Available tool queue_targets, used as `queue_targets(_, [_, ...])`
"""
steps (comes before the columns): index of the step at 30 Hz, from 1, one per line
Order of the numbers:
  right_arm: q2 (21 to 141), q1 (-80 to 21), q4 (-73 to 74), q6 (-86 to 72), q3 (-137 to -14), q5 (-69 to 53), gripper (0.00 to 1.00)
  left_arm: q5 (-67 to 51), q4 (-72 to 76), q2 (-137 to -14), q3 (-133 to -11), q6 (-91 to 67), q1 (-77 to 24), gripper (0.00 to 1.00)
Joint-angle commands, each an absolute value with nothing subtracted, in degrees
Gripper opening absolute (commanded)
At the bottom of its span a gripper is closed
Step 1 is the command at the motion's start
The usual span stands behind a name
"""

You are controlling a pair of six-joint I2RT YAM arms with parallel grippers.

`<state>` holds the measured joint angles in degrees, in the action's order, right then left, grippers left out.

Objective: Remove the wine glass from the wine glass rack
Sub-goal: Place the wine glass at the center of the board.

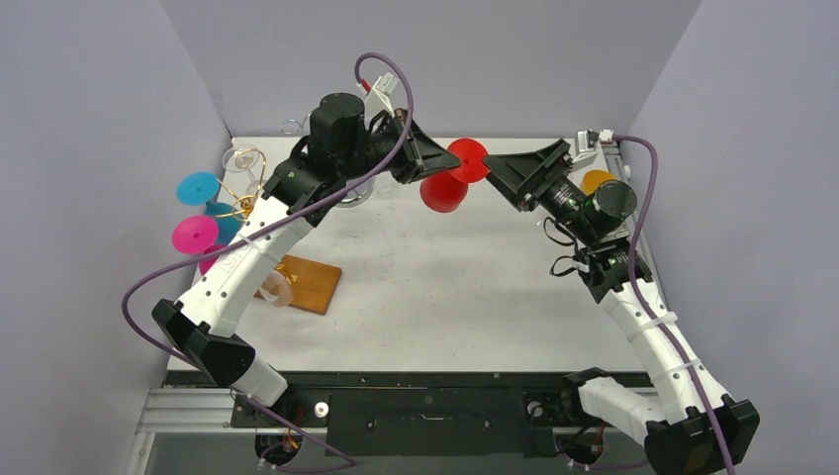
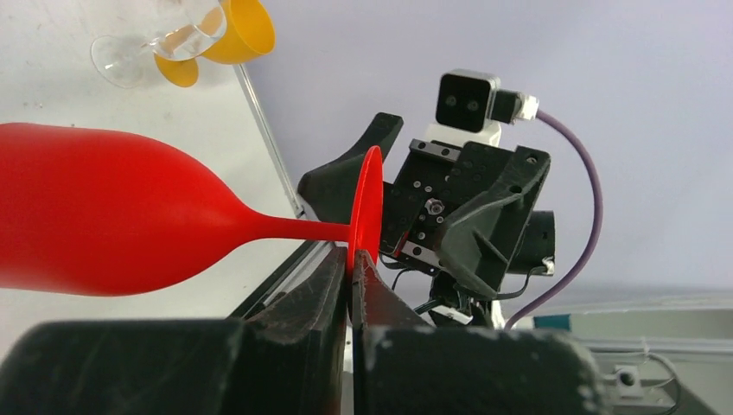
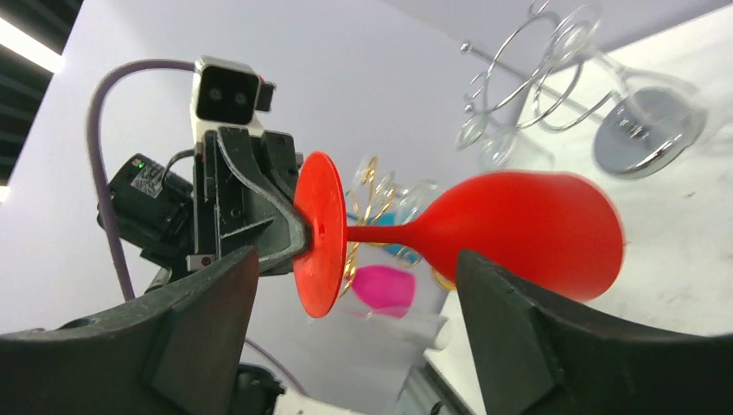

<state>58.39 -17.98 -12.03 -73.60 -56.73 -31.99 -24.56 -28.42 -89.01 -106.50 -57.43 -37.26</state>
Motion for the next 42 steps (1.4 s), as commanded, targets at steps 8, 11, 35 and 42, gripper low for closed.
queue_targets(8, [53.4, -9.2, -25.9, -68.4, -49.4, -32.7, 0.94, -15.7, -12.0, -83.4, -103.1, -80.1, -35.1, 0.0])
queue_targets(11, [54.5, -8.9, -29.1, -67.6, -48.4, -34.8, 0.95, -12.9, -10.4, -83.2, -103.8, -83.2, -35.1, 0.0])
queue_targets(35, [71.3, -13.6, -77.1, -89.4, -47.9, -36.5, 0.72, -13.4, 7.8, -83.6, -99.1, -99.4, -39.3, 0.0])
queue_targets(42, [73.1, -14.1, -85.4, -93.7, -47.8, -34.8, 0.49, -13.6, 9.0, -82.2, -96.9, -101.0, -38.6, 0.0])
